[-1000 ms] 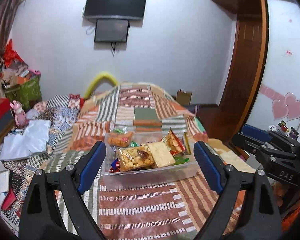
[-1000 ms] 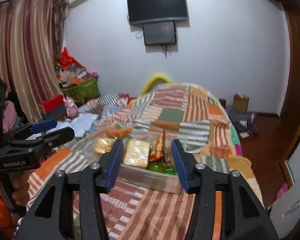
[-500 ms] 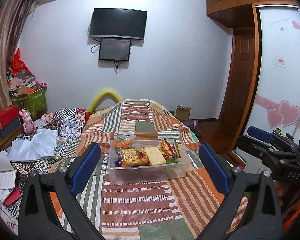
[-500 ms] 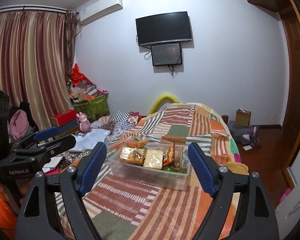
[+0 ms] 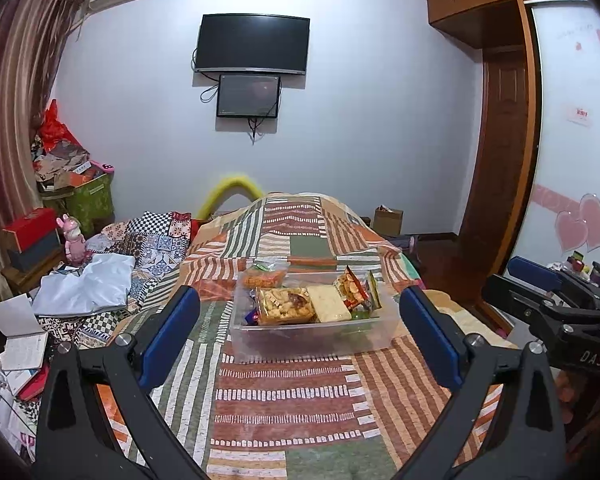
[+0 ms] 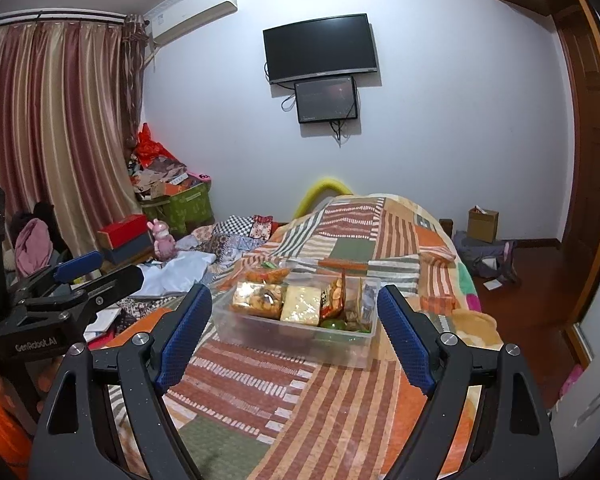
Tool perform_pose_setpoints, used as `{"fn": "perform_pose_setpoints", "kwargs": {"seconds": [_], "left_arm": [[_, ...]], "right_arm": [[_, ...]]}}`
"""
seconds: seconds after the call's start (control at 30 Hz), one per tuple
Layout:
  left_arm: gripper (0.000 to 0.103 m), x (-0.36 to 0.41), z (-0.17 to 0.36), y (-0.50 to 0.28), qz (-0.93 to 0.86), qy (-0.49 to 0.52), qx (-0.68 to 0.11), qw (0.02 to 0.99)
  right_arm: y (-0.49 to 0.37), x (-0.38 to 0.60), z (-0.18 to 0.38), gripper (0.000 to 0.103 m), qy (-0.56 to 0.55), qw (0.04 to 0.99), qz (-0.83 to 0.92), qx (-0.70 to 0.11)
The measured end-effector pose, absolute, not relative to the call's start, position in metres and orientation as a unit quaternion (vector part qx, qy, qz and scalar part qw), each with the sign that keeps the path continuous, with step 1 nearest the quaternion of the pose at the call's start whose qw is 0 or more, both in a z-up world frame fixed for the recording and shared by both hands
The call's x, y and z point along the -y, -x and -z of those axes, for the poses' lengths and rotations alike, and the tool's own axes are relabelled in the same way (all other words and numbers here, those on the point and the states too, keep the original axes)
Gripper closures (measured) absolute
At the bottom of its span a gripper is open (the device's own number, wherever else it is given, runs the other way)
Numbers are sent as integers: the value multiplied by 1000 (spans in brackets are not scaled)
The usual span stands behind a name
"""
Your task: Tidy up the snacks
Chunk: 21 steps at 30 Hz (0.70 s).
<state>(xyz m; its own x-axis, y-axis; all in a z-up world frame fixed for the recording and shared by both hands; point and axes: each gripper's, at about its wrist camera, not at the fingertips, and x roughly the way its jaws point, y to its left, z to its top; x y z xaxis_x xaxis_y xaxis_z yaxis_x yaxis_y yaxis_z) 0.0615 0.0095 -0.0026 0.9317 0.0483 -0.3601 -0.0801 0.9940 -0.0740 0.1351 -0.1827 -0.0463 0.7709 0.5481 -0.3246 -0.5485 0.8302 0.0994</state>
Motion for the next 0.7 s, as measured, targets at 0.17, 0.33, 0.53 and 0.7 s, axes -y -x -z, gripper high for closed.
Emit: {"fn": "perform_pose_setpoints", "kwargs": {"seconds": [0.17, 0.33, 0.53, 0.7], "left_arm": [[2, -3, 6, -63, -31, 37, -179, 983], [2, 0, 8, -65, -24, 38, -181, 982], [2, -2, 11, -68, -19, 46, -186, 981], [2, -2, 12, -71, -17, 48, -190, 981]], "right_arm": [[-136, 184, 50, 20, 0, 941, -290, -174], [-135, 184, 50, 20, -2, 941, -291, -174], [-136, 185, 50, 20, -3, 941, -290, -176], [-138, 185, 50, 20, -3, 941, -290, -177]]}}
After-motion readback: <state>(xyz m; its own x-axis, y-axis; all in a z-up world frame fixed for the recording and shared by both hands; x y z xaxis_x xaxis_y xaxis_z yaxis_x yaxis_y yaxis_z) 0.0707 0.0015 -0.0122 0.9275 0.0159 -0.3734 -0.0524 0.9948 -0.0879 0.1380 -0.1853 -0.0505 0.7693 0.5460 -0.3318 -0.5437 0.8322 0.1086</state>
